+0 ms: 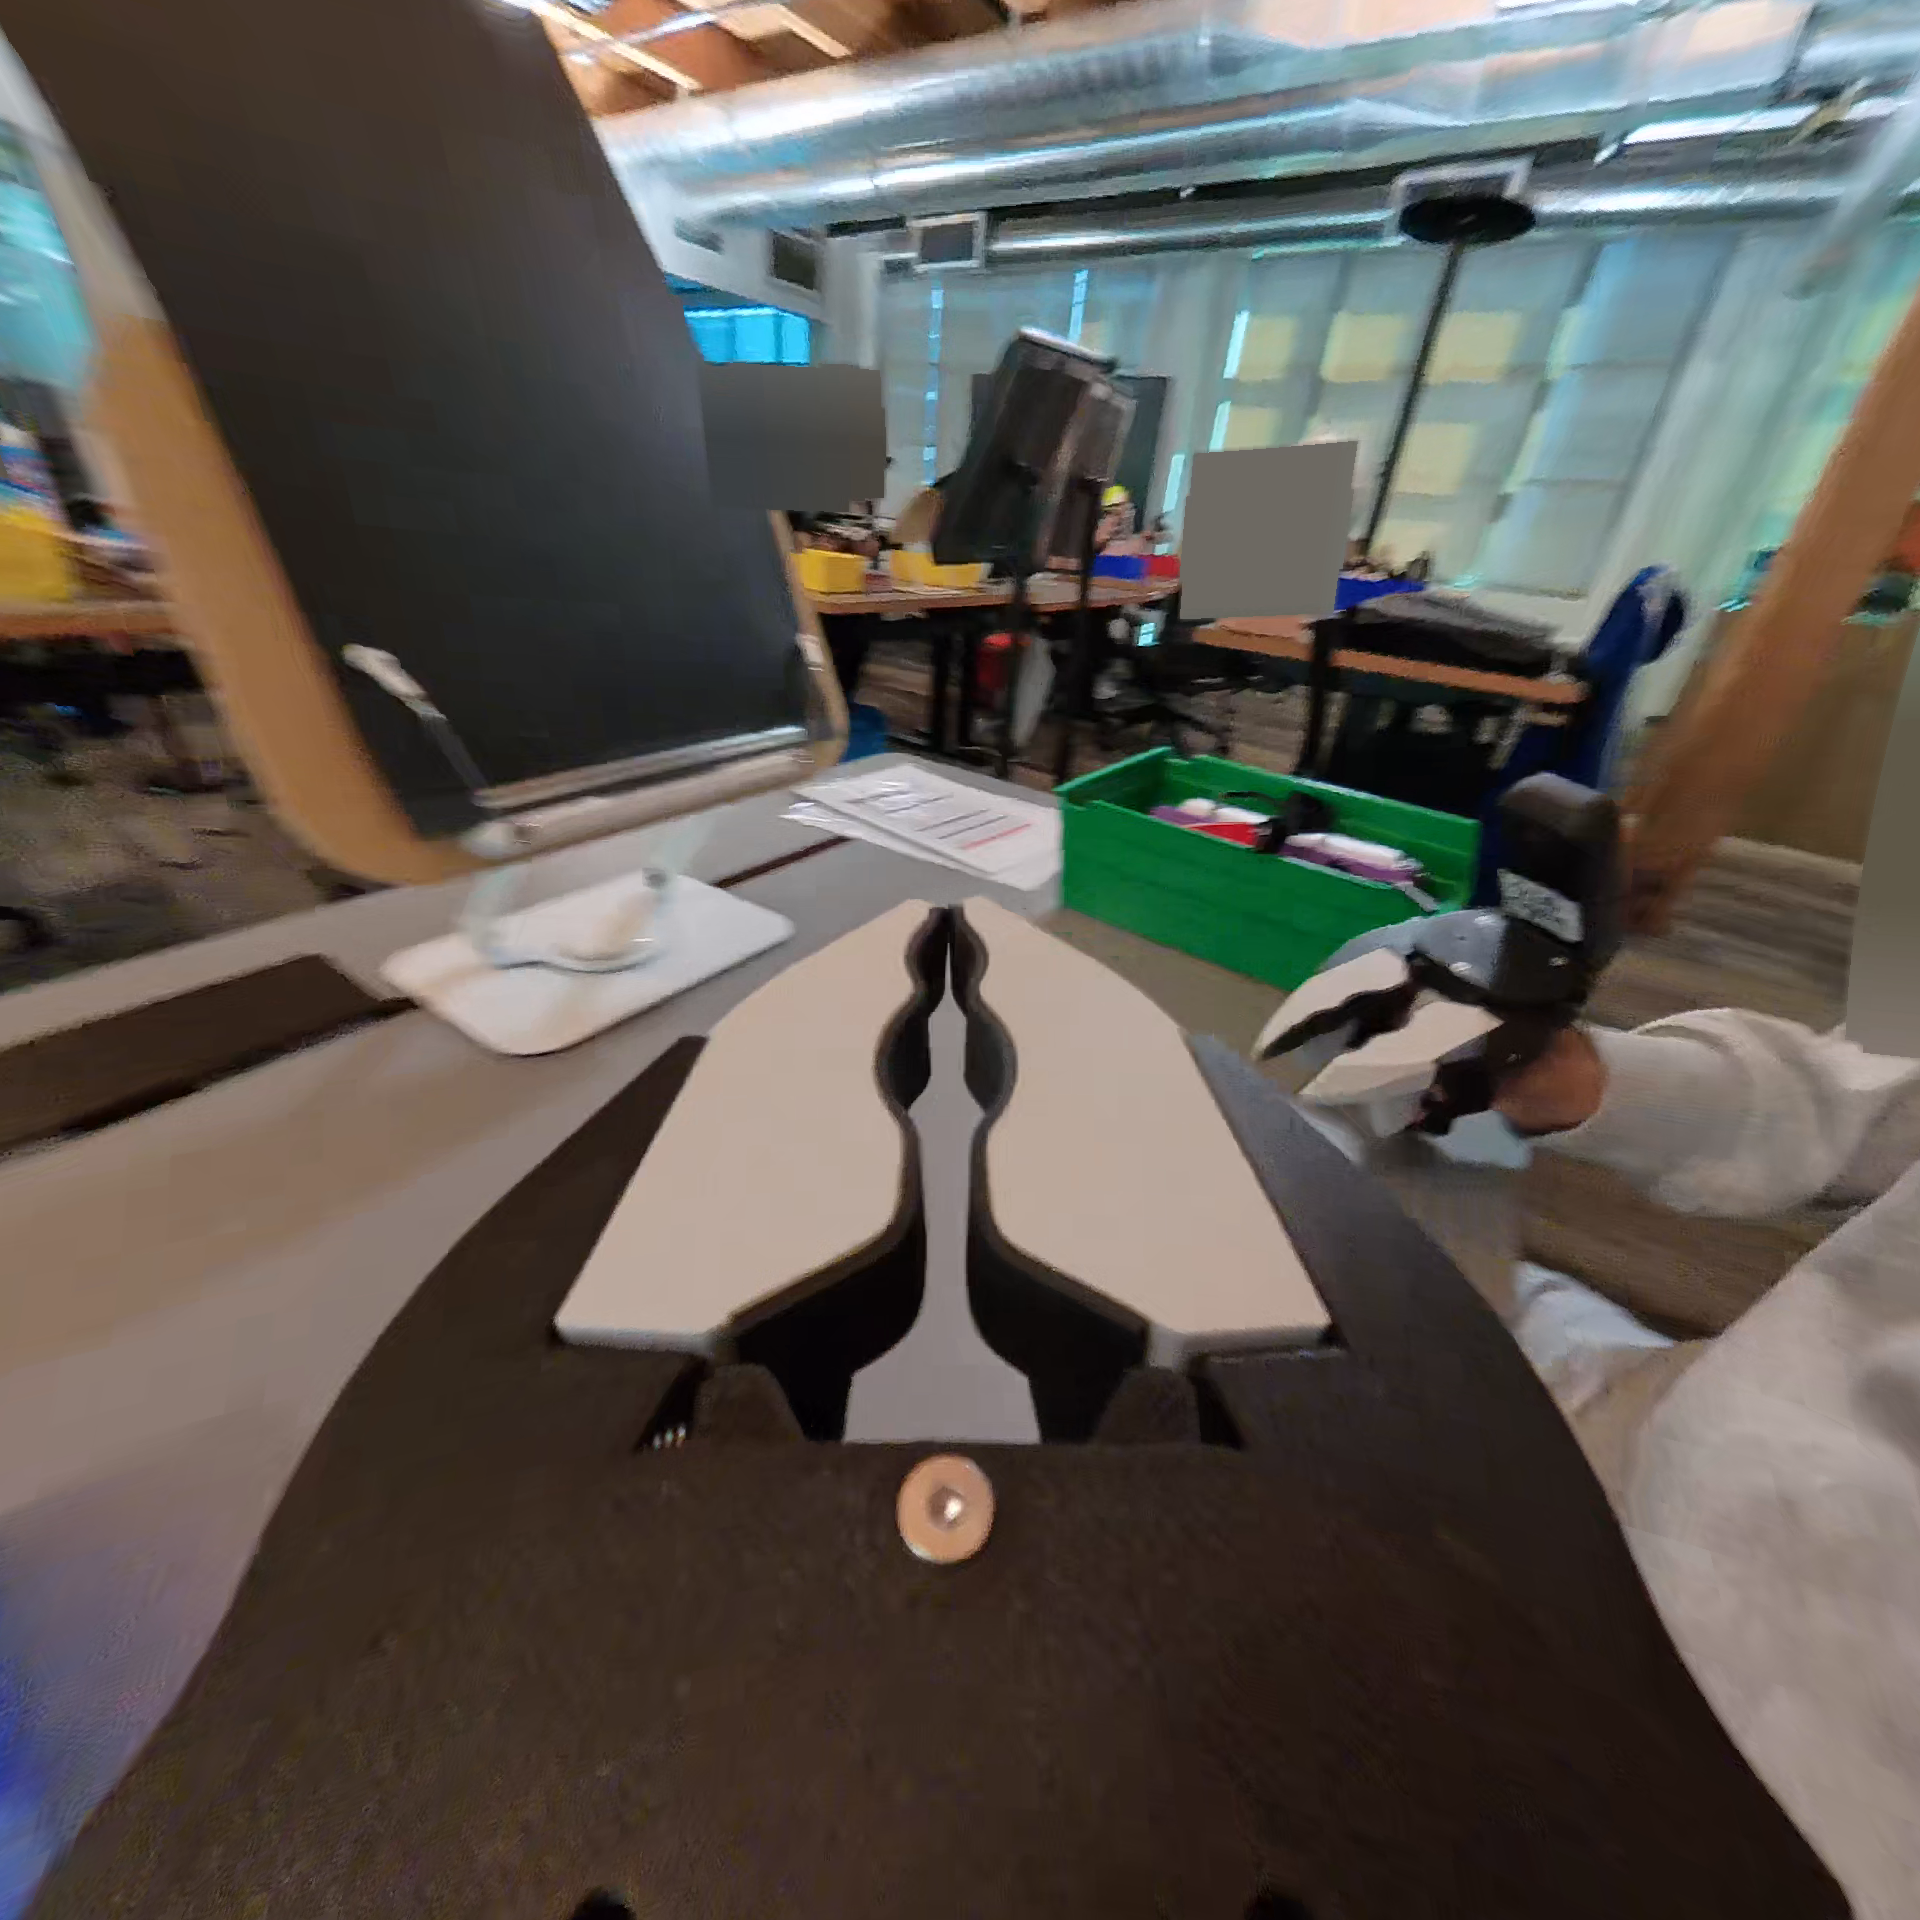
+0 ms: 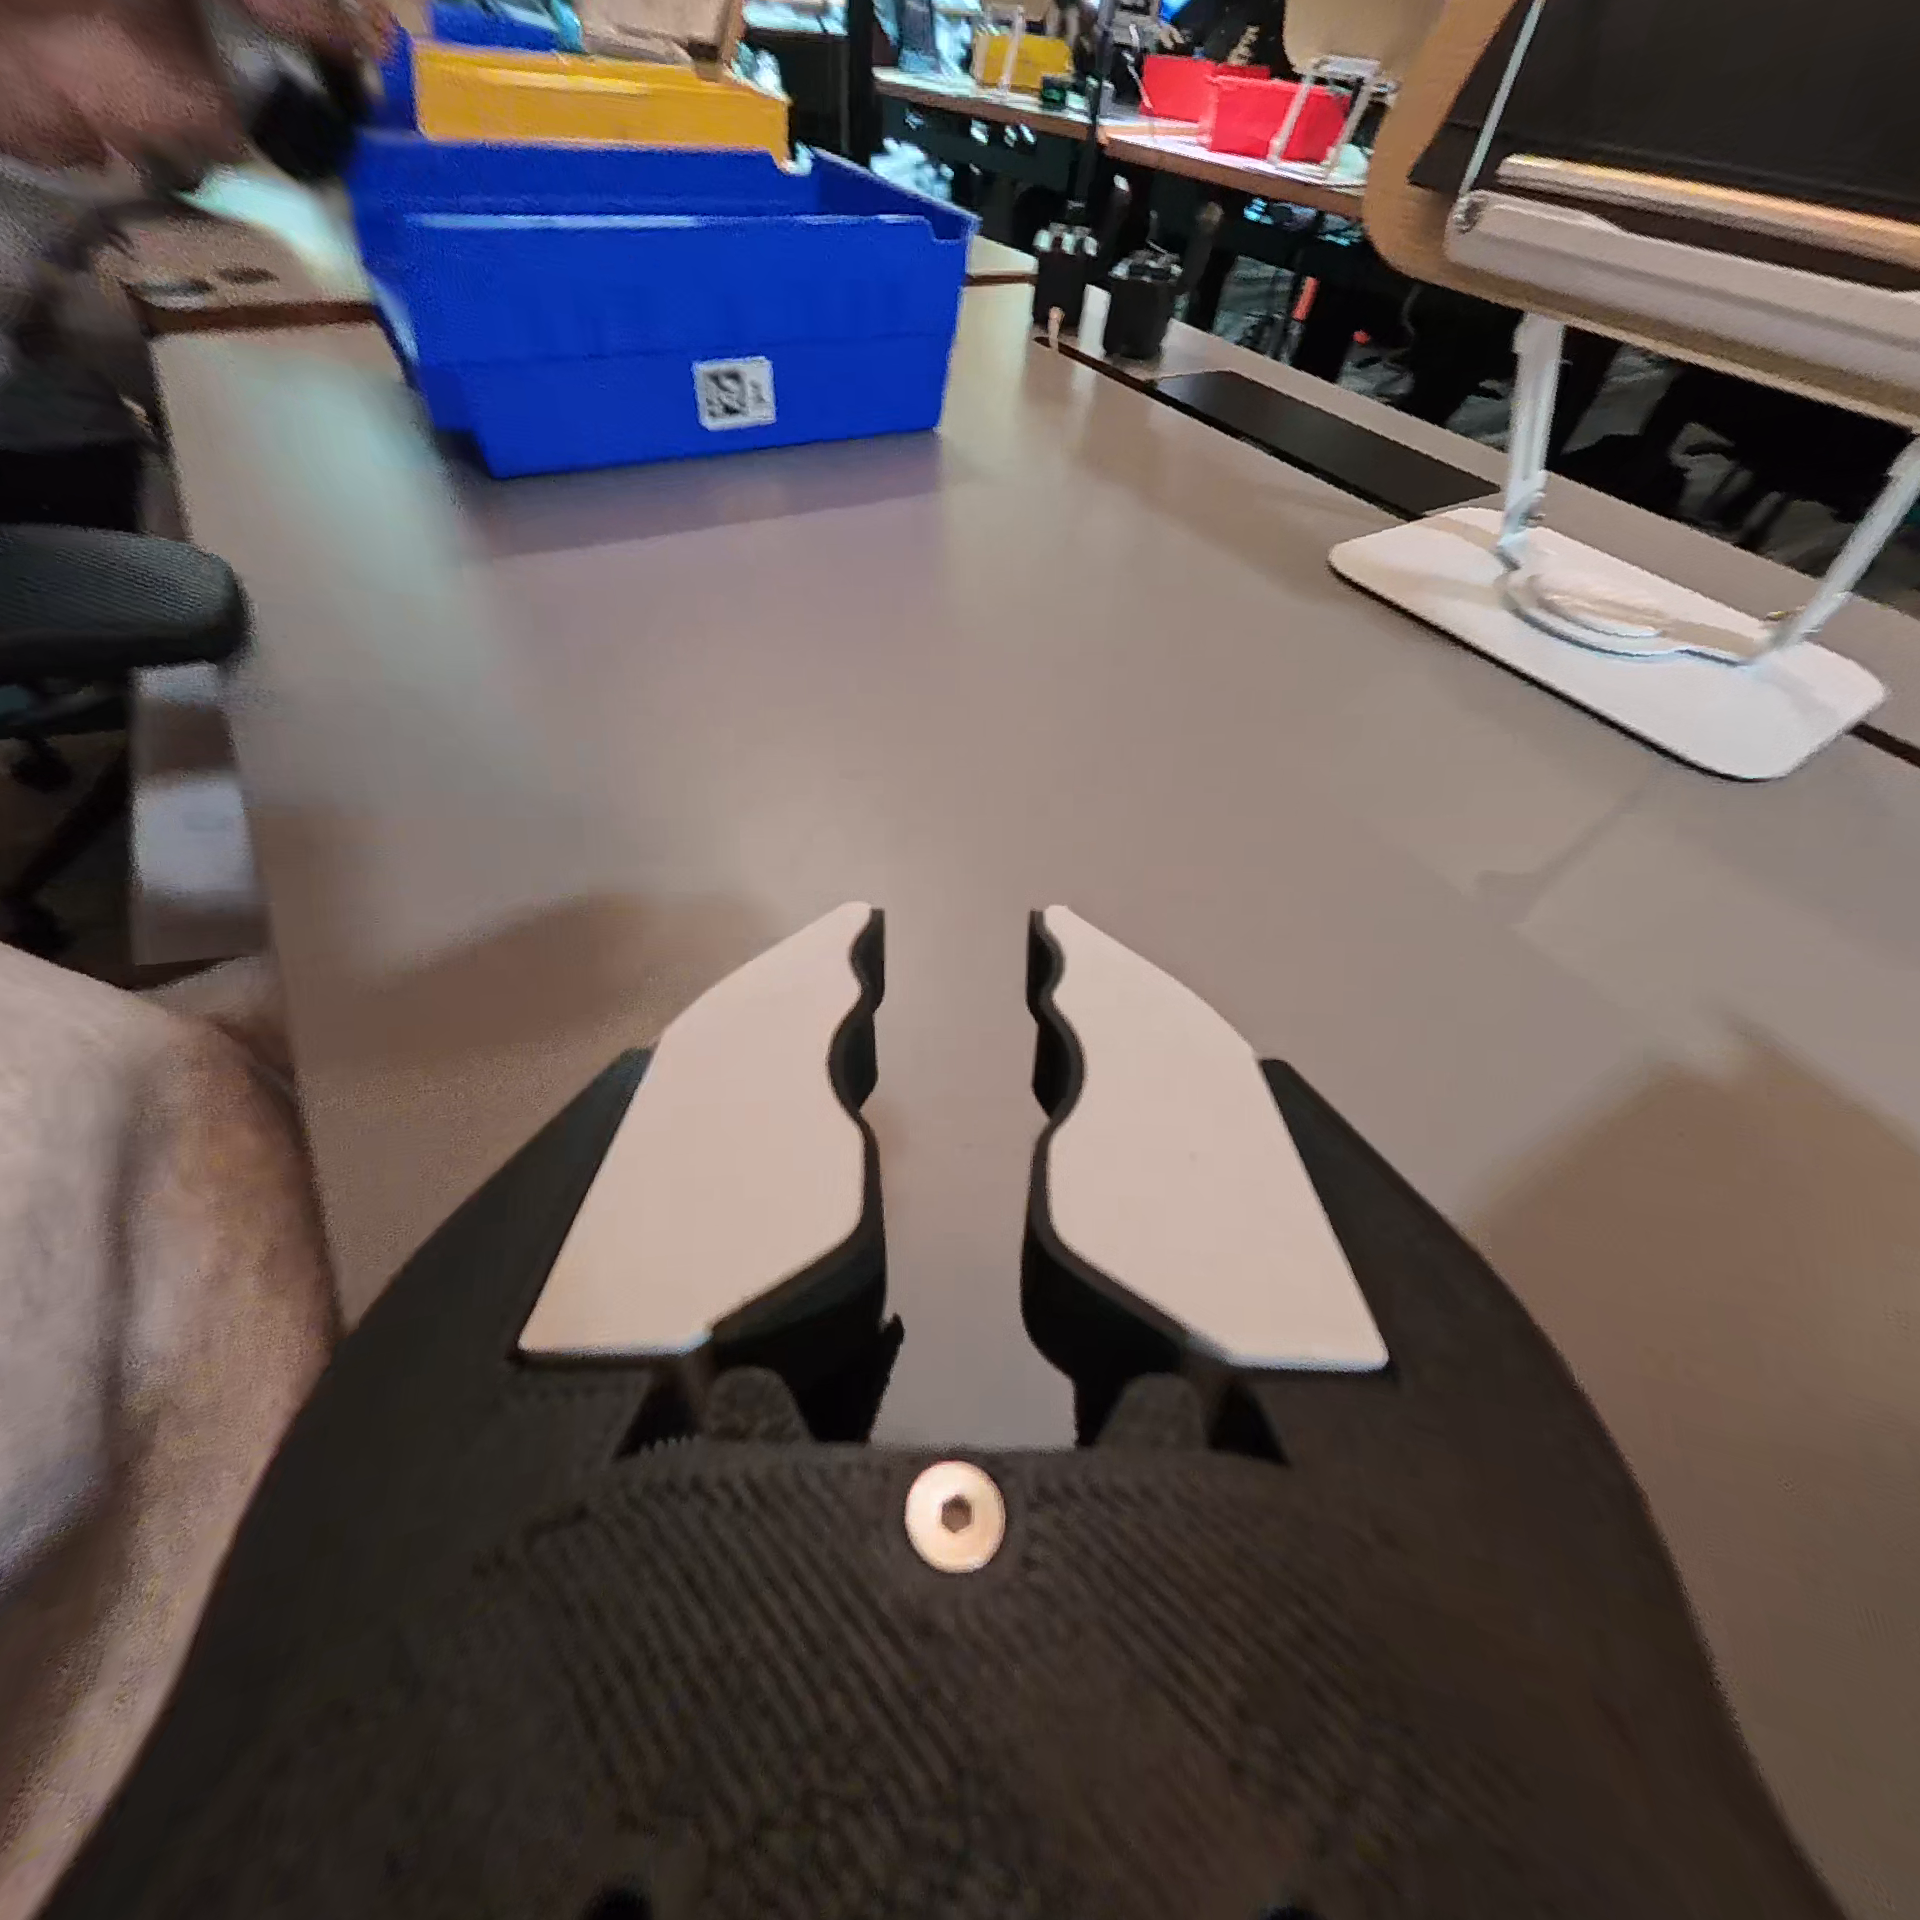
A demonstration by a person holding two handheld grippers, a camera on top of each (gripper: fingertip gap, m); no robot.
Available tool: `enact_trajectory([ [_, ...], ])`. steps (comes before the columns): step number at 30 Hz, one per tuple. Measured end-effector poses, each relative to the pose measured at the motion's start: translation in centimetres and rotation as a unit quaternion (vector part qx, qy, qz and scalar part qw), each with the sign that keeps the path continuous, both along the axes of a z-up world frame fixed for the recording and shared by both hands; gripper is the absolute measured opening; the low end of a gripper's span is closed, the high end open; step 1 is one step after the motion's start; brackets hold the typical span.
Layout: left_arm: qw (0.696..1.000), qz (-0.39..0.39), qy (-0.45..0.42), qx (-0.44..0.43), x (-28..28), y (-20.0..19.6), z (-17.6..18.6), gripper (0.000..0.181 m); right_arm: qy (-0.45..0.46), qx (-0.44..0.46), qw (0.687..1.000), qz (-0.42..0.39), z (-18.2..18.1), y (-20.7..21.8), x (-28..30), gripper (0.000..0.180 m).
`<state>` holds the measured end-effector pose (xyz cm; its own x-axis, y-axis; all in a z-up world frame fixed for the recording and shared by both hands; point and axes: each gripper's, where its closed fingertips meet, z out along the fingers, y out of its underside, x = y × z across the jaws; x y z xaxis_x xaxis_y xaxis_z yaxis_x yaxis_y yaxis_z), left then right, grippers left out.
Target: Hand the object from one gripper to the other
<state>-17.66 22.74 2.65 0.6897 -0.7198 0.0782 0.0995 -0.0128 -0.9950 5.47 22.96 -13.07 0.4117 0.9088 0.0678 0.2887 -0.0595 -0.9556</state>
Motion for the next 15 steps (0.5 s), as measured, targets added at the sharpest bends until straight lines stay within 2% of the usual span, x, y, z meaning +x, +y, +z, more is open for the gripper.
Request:
enact_trajectory([
  [4, 0.992, 0.088, 0.088, -0.009, -9.0, 0.4, 0.7, 0.000, -0.048, 0.041, 0.997, -0.050, 0.5, 2.1, 1.1, 0.025],
  [8, 0.973, 0.148, 0.162, -0.076, -17.0, 2.2, -2.4, 0.010, -0.052, 0.048, 0.994, -0.082, 1.8, 3.4, 0.3, 0.023],
  [13, 0.955, 0.183, 0.140, -0.189, -22.9, 4.7, -8.3, 0.012, -0.002, 0.010, 0.998, -0.068, 3.8, 3.5, -4.1, 0.014],
  [15, 0.953, 0.172, 0.121, -0.220, -23.7, 5.3, -10.1, 0.012, 0.020, -0.013, 0.998, -0.059, 4.7, 3.6, -5.6, 0.014],
])
